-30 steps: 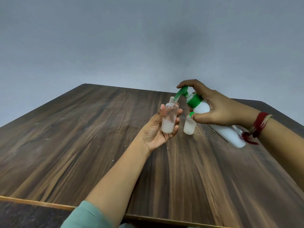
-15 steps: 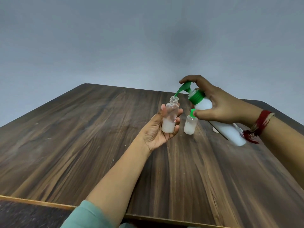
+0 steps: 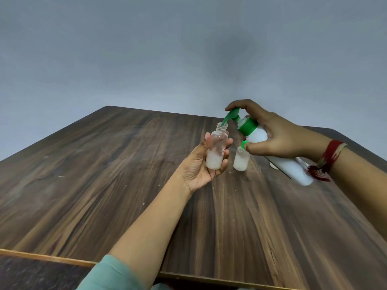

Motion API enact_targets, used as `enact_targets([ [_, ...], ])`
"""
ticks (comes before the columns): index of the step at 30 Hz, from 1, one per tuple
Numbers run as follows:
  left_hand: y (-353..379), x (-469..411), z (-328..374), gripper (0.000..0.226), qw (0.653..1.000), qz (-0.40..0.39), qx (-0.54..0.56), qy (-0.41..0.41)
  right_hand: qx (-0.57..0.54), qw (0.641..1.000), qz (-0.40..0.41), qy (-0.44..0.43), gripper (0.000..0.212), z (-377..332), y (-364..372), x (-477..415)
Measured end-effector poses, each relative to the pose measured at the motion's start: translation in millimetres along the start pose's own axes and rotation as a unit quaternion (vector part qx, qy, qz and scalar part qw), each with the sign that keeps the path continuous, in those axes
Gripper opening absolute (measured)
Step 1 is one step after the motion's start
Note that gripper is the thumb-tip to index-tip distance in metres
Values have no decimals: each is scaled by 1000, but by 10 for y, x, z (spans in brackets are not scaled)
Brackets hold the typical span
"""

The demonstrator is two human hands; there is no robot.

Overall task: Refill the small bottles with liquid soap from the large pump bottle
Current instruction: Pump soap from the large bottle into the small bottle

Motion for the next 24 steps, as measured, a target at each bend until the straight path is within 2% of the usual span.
enact_targets([
  [13,-4,-3,-6,59,1000,5,-12,0,-12,999,31,-6,71,-20,-46,-14],
  [18,0,-4,15,57,1000,-6,1,3,-5,1000,17,-9,71,17,-55,22],
  [24,7,3,5,57,1000,-6,-12,-2,-78,996,-21,-45,73,31,-62,66],
])
Point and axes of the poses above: each hand's wrist, its own x-axis away from the middle knuckle, its own y-axis out of the palm, z = x × y, the point moved 5 cm from there along -x, towards the middle knuckle, and after that the axes turned 9 degrees about x, right-handed, at the moved point
